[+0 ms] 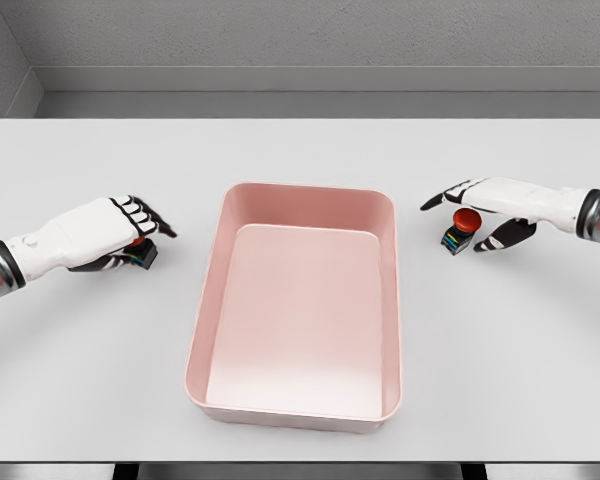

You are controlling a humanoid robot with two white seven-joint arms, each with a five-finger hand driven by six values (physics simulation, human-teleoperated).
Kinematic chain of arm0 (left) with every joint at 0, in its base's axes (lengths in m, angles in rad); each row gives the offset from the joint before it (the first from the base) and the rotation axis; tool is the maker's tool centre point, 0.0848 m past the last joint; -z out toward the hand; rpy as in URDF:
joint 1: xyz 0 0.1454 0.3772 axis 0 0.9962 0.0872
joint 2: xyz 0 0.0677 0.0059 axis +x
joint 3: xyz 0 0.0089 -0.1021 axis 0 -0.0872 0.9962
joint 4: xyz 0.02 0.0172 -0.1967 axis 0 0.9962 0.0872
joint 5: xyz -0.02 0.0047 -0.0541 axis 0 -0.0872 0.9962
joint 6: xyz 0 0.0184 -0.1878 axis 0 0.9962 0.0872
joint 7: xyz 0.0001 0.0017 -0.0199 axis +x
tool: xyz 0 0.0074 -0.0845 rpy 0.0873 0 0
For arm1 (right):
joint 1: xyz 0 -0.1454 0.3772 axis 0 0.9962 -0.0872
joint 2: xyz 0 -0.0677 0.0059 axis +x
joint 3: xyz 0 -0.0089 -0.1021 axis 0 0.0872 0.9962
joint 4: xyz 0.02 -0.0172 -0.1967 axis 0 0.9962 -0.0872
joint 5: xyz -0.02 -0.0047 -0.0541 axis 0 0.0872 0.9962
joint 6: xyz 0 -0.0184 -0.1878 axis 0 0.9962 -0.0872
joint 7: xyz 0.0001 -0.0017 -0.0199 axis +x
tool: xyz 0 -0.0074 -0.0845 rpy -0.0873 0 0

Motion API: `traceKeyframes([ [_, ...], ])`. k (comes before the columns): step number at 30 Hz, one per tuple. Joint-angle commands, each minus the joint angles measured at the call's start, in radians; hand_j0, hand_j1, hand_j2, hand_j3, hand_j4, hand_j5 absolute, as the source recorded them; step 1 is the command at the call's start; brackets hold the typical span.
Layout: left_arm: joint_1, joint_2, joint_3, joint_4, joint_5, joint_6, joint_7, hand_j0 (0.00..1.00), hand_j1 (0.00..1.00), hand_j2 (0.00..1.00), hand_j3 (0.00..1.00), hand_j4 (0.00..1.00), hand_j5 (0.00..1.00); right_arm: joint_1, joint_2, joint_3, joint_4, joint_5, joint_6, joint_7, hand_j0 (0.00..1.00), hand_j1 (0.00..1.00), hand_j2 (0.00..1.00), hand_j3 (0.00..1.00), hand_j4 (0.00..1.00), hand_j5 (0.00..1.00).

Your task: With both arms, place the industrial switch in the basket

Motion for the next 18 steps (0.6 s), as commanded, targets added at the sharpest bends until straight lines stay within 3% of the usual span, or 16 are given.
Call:
traceKeyframes([
  [1, 0.000, 0.004, 0.001, 0.000, 0.006, 0.001, 0.001, 0.60, 0.60, 0.60, 0.60, 0.60, 0.60, -0.002, -0.003, -0.001, 0.000, -0.005, -0.015, 0.000, 0.75, 0.75, 0.75, 0.75, 0.75, 0.75],
  [2, 0.000, 0.005, 0.001, 0.000, 0.006, 0.001, 0.001, 0.56, 0.56, 0.56, 0.56, 0.56, 0.56, 0.000, -0.003, -0.001, 0.000, -0.005, -0.015, 0.000, 0.74, 0.74, 0.74, 0.74, 0.74, 0.74],
  [6, 0.000, 0.005, 0.001, 0.000, 0.010, 0.001, 0.001, 0.54, 0.54, 0.54, 0.54, 0.54, 0.54, 0.000, -0.003, -0.001, 0.003, -0.005, -0.015, 0.000, 0.72, 0.72, 0.72, 0.72, 0.72, 0.72],
  [11, 0.002, 0.011, 0.009, -0.015, 0.020, 0.001, 0.001, 0.35, 0.35, 0.35, 0.35, 0.35, 0.35, 0.002, -0.003, -0.001, 0.003, -0.005, -0.015, 0.000, 0.69, 0.69, 0.69, 0.69, 0.69, 0.69],
  [18, 0.006, 0.028, 0.015, -0.133, 0.028, 0.001, 0.001, 0.36, 0.36, 0.36, 0.36, 0.36, 0.36, 0.002, -0.003, 0.010, 0.008, -0.005, -0.017, 0.000, 0.62, 0.62, 0.62, 0.62, 0.62, 0.62],
])
